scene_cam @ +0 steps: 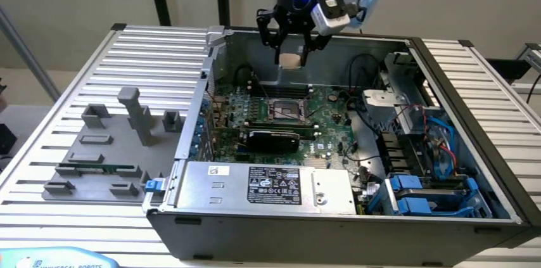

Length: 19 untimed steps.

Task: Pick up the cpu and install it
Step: 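Pick up the cpu and move it towards the insertion slot, then place the cpu into insertion slot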

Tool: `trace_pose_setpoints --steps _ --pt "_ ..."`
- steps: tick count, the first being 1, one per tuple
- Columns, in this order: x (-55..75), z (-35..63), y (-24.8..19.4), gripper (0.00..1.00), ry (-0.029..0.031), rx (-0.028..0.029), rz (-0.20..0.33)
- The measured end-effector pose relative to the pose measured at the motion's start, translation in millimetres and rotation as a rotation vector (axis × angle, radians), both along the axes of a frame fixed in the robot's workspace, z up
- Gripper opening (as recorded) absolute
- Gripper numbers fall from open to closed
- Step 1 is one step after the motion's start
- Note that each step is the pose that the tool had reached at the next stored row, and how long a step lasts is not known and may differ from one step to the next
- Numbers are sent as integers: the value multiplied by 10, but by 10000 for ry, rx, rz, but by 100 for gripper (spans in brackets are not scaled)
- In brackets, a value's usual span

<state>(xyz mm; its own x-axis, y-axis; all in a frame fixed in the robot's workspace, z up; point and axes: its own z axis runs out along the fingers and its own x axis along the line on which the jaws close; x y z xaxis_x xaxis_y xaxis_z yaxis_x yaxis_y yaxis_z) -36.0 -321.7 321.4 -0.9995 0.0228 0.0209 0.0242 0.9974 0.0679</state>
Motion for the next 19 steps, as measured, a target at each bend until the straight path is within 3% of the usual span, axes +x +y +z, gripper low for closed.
trace_pose_setpoints --steps 2,5,19 --pt "58 -36 40 55 -2 0 -2" --pt "84 -75 43 55 -2 -2 -1" --pt "84 -75 43 55 -1 -4 -2"
